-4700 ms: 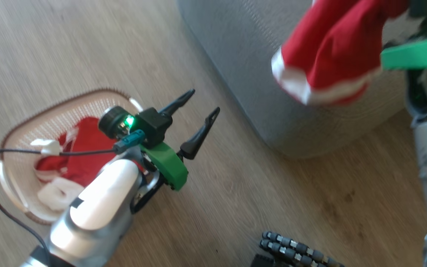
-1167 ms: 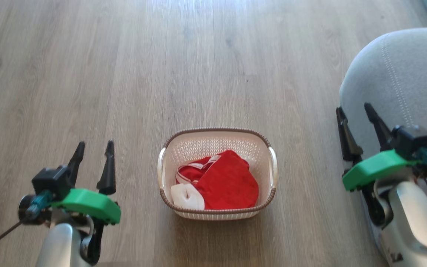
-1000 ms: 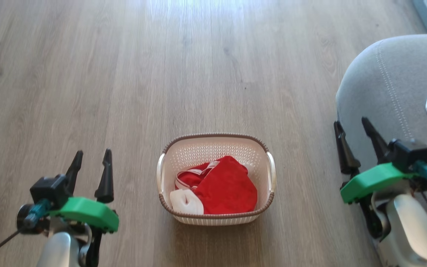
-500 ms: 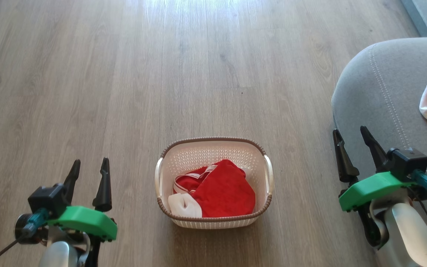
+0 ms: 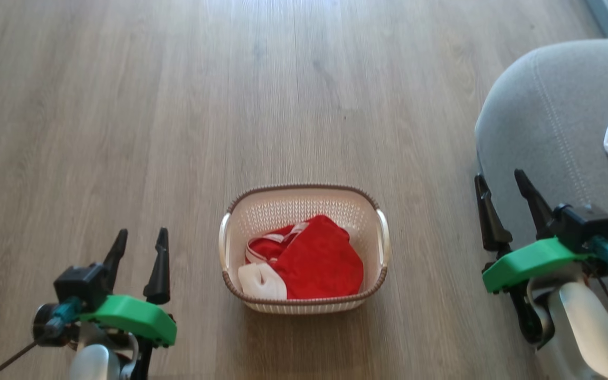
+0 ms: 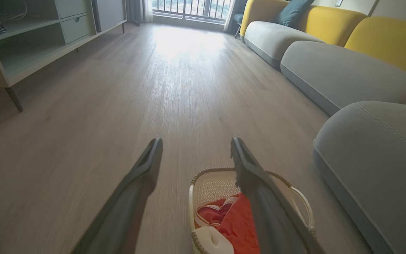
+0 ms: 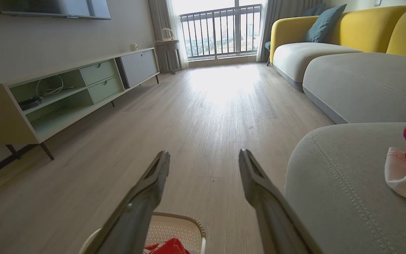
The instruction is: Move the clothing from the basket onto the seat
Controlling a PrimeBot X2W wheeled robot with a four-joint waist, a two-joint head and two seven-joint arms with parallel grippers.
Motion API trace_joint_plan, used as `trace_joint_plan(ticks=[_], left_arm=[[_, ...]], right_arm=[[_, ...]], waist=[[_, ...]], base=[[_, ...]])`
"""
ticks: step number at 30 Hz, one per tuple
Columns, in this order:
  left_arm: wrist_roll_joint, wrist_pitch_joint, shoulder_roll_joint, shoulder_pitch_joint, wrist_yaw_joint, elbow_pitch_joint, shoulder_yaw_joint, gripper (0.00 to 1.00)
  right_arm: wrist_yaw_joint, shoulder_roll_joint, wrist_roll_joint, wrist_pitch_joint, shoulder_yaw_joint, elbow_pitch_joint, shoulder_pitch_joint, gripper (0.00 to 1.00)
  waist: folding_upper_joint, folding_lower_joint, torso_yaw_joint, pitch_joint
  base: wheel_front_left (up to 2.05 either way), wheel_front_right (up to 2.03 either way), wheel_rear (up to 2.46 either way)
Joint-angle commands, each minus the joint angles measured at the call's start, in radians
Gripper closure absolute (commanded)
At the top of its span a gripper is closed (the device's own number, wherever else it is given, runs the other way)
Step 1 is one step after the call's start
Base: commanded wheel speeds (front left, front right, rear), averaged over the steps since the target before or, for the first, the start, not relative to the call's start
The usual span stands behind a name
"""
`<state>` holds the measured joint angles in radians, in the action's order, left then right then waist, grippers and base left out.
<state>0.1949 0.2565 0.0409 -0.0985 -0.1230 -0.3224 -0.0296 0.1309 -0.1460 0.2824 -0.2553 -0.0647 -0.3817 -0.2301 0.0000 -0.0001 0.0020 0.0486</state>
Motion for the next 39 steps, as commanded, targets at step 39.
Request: trace_joint_plan(ticks=[39], left_arm=[[-0.037,0.005,0.014,-0.643,0.002,-0.417,0.226,0.0]], right_arm=[[0.0,0.058,-0.008,-0.006,-0.099,0.299,-0.491,0.0]], waist=[[0.0,0.0001,-0.223,0.834]], base=[[0.0,0.0,0.0]])
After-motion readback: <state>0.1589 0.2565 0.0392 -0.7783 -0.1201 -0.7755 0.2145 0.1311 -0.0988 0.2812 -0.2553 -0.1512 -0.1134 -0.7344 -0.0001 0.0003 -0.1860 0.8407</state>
